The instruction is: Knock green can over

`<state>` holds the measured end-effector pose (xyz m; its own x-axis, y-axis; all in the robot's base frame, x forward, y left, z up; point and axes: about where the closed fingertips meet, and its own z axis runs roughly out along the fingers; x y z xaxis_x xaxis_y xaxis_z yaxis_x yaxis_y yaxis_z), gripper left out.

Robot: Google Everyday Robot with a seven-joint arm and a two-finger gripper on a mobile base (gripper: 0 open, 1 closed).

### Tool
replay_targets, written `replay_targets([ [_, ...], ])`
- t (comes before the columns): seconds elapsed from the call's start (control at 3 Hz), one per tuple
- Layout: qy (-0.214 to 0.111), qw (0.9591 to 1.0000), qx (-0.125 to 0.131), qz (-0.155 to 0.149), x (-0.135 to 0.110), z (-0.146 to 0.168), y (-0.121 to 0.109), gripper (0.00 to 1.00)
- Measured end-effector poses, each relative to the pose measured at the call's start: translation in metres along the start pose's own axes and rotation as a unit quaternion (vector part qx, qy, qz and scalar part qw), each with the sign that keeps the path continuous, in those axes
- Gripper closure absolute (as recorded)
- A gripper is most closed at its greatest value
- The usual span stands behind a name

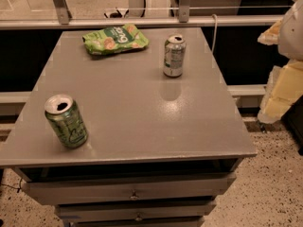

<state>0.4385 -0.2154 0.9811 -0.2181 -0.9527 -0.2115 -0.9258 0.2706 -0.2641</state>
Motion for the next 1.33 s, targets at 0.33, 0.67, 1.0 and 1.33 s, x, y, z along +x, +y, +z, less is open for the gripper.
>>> replay_targets([
  [0.33, 0.000, 1.0000, 0.000, 0.000, 0.000, 0.000, 0.000, 0.00],
  [0.67, -0.018, 0.9998, 0.003, 0.000, -0.009, 0.003, 0.002, 0.00],
  [1.0, -0.081, 0.9966, -0.001, 0.011, -0.040, 0.021, 0.009, 0.00],
  [1.33, -0.175, 0.9843, -0.009, 0.018, -0.086, 0.043, 0.015, 0.00],
])
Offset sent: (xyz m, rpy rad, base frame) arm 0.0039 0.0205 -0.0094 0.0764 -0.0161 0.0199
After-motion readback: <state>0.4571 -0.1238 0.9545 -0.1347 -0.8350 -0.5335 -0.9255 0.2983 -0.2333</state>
